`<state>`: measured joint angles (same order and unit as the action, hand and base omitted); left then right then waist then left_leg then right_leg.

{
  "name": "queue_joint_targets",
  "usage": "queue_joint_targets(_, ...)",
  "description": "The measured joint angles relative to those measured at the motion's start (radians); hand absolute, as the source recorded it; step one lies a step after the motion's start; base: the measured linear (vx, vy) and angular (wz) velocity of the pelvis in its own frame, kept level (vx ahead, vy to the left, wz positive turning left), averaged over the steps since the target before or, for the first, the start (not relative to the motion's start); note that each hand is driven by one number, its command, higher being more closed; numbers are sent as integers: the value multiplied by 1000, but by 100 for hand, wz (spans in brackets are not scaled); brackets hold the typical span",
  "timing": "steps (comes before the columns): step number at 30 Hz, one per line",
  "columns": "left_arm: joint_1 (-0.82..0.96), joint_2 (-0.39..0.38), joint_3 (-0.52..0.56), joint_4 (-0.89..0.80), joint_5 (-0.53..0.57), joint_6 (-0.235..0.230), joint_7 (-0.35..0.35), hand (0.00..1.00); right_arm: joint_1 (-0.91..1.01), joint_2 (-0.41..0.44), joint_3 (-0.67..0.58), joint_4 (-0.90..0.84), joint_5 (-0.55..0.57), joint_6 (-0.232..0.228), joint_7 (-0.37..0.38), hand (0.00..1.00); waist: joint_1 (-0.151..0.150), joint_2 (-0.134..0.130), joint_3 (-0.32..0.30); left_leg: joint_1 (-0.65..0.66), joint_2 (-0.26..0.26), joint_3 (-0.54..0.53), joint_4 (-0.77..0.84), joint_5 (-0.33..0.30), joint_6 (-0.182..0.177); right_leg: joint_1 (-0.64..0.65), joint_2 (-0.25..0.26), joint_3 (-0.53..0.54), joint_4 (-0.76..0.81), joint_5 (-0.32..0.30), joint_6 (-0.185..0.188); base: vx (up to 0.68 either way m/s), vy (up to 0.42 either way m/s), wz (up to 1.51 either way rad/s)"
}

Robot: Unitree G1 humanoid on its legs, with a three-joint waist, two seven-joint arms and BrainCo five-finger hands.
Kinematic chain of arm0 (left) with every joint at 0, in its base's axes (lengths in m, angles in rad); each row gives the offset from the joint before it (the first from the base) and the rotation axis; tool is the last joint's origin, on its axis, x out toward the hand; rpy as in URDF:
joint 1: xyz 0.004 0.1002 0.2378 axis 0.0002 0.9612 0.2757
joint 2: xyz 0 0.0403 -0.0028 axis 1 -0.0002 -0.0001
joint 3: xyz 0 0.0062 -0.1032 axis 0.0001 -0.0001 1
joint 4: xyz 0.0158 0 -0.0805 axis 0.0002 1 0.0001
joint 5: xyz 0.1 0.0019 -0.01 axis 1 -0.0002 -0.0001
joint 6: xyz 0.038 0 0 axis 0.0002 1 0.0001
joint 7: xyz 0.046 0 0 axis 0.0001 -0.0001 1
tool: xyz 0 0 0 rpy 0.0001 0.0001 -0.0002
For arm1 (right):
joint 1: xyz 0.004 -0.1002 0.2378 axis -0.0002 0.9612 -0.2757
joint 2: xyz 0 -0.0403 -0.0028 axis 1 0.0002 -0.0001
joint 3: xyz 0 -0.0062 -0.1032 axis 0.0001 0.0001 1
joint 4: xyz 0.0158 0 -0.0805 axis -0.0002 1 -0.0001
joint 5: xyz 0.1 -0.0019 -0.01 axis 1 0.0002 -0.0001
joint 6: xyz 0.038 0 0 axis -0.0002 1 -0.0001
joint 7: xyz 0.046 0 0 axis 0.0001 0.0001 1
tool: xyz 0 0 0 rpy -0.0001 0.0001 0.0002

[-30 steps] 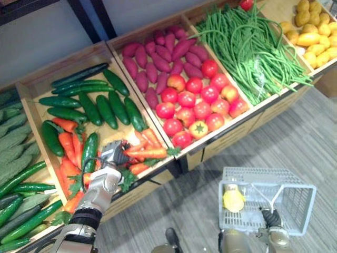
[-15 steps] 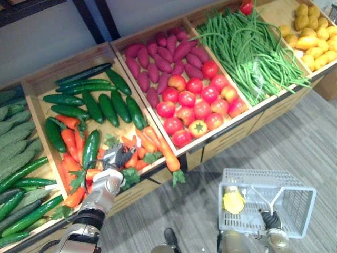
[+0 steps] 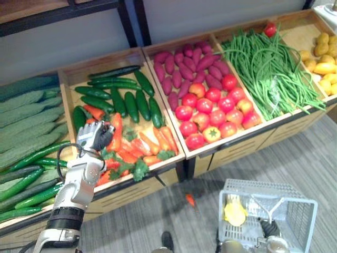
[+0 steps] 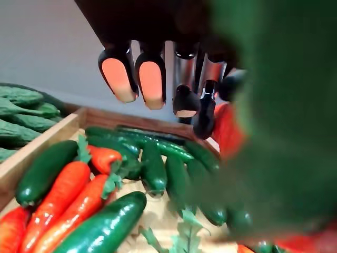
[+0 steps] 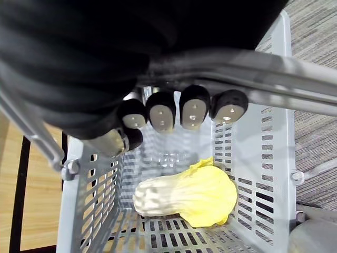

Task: Pick vegetable in the basket

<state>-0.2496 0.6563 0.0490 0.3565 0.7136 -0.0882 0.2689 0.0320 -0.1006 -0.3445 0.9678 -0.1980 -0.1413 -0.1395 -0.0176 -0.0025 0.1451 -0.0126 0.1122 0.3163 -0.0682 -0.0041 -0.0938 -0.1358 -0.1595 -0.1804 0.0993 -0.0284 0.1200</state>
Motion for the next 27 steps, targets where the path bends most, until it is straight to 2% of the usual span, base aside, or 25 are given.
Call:
queue_joint_targets(4, 12, 37, 0, -2, 3, -1, 0, 100, 1, 0, -4, 13, 0, 0, 18, 100, 3, -6, -7, 0, -9, -4, -4, 8, 3, 8, 3, -4, -13, 0, 0, -26, 1, 7)
queue_joint_targets(9, 35, 41, 19, -48, 6, -32, 0, 100, 4, 0, -5, 28, -1, 0, 19, 100, -1, -9, -23, 7, -18, -22, -26, 21, 7, 24, 2, -10, -37, 9, 2, -3, 2, 6)
queue_joint_targets(14, 72, 41, 29, -120, 5, -41, -1, 100, 8, -1, -14, 29, -2, 4, 19, 100, 0, -10, -29, 17, -21, -24, -27, 20, 7, 40, 2, -13, -50, 9, 2, 0, 0, 0)
queue_joint_targets(17, 97, 41, 23, -173, 5, -81, -5, 100, 7, -1, -35, 28, -29, 6, 19, 100, -4, -9, -35, 21, -21, -22, -27, 20, 7, 48, 4, -11, -61, 16, -2, 5, -6, -1)
queue_joint_targets(18, 97, 40, 17, -178, 4, -86, -9, 0, 7, -2, -41, 28, -33, 7, 18, 100, -5, -9, -35, 28, -22, -21, -27, 20, 7, 56, 4, -8, -68, 19, -2, 13, -16, -8)
queue_joint_targets(24, 99, 26, -25, -187, -3, -105, -26, 0, 8, -31, -41, 28, -39, 11, 18, 100, -9, -7, -52, 34, -24, -18, -27, 19, 7, 65, 4, -3, -82, 28, -3, 0, -3, -2)
queue_joint_targets(27, 123, -47, -18, -187, -4, -71, -78, 0, 9, -44, -55, 28, -41, 32, 18, 100, -9, -6, -58, 34, -26, -22, -27, 19, 7, 72, 4, -5, -96, 38, -3, 0, 0, 0)
